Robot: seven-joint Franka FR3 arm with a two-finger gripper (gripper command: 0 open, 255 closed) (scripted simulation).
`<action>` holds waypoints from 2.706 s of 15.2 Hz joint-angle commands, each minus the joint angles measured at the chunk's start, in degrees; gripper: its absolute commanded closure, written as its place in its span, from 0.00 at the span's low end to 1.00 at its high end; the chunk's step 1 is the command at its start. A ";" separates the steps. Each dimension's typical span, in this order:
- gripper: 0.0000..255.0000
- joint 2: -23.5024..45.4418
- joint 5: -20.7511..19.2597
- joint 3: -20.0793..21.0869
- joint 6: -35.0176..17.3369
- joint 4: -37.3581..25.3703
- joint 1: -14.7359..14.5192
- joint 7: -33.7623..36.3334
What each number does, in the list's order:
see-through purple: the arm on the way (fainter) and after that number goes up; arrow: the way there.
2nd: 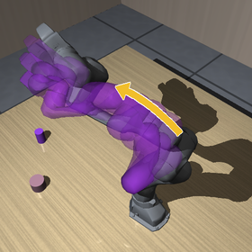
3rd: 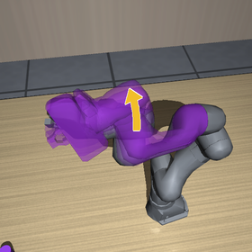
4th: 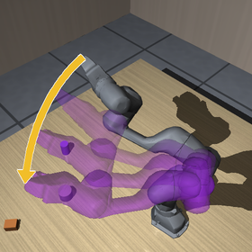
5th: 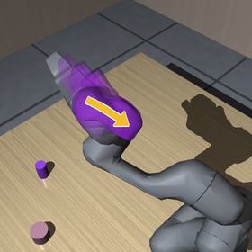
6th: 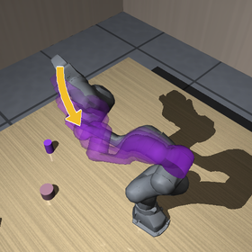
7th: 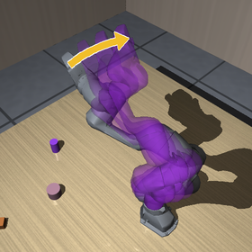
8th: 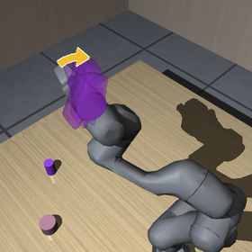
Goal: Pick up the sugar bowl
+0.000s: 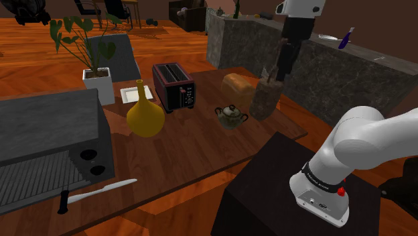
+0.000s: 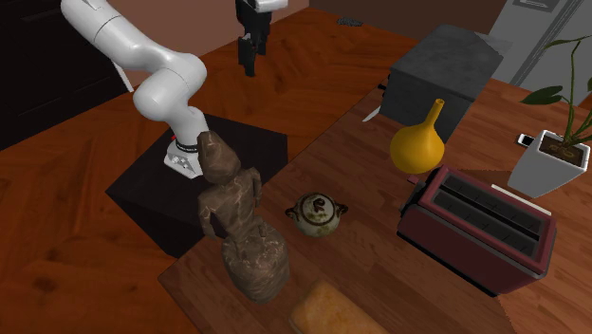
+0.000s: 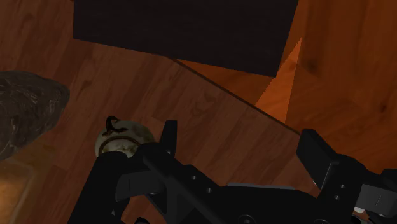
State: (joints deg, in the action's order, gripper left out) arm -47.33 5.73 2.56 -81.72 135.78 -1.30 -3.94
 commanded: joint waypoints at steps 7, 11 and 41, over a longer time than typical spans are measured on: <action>0.00 5.16 -2.59 -2.83 -11.98 5.91 1.26 -4.67; 0.00 10.42 -3.96 -4.75 -20.25 8.24 2.09 -7.59; 1.00 54.27 0.49 -12.19 -59.77 0.94 4.37 -24.64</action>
State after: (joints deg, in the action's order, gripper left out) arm 6.84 6.17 -9.64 -141.35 136.70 3.07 -28.54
